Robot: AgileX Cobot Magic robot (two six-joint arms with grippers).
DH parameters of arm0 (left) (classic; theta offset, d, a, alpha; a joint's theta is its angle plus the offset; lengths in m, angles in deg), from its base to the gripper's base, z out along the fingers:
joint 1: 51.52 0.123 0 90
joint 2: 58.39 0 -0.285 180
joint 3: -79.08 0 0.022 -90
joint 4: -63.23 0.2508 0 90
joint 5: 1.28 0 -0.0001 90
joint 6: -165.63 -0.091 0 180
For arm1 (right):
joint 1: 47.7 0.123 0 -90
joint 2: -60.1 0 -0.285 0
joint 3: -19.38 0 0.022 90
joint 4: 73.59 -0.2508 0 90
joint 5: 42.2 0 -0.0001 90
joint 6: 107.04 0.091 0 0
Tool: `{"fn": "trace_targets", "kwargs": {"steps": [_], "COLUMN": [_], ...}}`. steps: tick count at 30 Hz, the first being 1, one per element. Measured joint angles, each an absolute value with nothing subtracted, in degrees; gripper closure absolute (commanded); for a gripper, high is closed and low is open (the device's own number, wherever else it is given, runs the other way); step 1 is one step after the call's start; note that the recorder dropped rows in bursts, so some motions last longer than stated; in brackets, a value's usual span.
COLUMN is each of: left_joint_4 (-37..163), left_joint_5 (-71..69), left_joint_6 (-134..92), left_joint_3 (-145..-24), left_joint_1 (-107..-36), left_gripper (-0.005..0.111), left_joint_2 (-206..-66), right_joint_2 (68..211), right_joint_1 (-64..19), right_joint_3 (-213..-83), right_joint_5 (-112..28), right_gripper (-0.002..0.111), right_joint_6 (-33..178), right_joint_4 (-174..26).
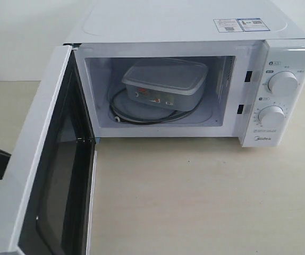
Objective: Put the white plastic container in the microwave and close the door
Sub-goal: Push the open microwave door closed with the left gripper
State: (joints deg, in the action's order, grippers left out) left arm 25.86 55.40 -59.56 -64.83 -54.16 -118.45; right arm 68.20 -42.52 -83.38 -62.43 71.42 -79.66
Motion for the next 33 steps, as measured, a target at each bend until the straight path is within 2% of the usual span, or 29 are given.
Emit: {"fn": "trace_targets", "kwargs": {"steps": [7,33], "left_joint_4": [14.6,-16.9], "left_joint_5": [54.5,55.2], "left_joint_6": [-68.4,-102.6], "left_joint_3": [-64.8,-64.8], "left_joint_1": [-54.2,-54.2], "left_gripper": [0.103,0.103], "left_joint_2": [-119.6,-144.1], "right_joint_2": [68.2,68.2], "right_joint_1": [-42.5,-42.5], "right_joint_3": [-83.4,-83.4], "right_joint_5": [-62.4,-59.0], "right_gripper": [0.109,0.109], "right_joint_6": [71.4,71.5], "right_joint_4": [-79.7,-79.7]}}
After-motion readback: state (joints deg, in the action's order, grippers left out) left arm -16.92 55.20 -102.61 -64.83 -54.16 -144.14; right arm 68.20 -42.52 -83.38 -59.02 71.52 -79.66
